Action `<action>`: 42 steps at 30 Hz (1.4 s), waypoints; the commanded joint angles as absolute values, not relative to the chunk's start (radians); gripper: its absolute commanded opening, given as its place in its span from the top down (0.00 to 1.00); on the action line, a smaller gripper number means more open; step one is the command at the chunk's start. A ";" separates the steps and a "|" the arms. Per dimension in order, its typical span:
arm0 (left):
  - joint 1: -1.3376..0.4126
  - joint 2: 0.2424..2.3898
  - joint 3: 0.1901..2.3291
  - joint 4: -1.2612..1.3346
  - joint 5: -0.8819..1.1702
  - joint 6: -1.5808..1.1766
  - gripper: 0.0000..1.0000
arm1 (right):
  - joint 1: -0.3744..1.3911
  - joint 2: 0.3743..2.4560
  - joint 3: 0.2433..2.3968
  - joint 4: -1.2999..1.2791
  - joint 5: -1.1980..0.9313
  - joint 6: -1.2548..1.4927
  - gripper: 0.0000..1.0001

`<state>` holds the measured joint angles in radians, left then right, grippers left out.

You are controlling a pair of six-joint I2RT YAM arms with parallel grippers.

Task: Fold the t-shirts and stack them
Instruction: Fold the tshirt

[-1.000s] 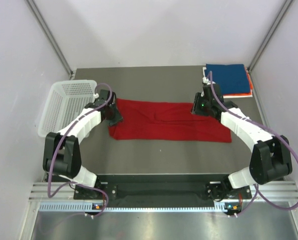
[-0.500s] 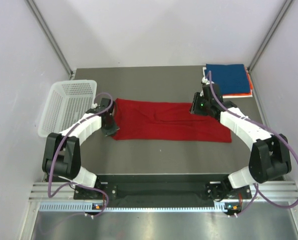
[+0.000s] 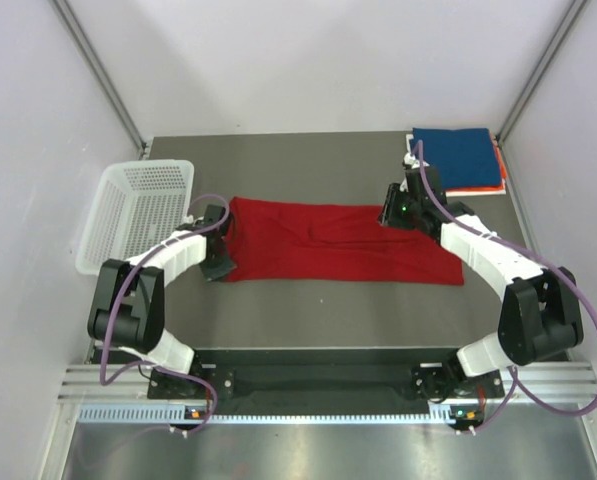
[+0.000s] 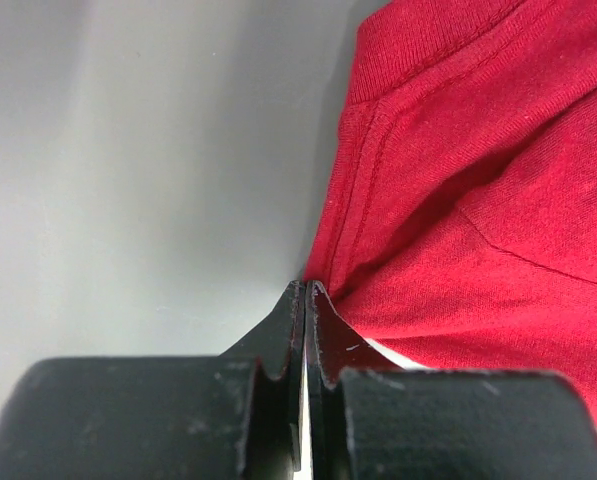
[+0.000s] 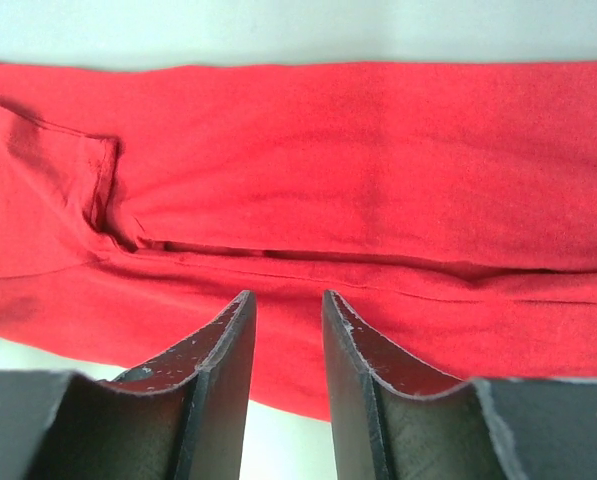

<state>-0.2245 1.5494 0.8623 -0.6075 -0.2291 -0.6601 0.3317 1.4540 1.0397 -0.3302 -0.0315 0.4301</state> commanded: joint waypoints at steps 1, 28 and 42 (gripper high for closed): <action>-0.227 1.536 0.896 -0.618 -0.275 -0.655 0.99 | 0.342 1.425 1.026 -0.305 -0.040 0.428 0.66; -0.253 1.854 1.273 -0.495 -0.061 -0.732 0.63 | 0.345 1.390 0.951 -0.345 0.101 0.419 0.62; -0.224 2.232 1.638 -0.598 -0.184 -0.635 0.63 | 0.334 1.304 0.887 -0.347 0.163 0.451 0.60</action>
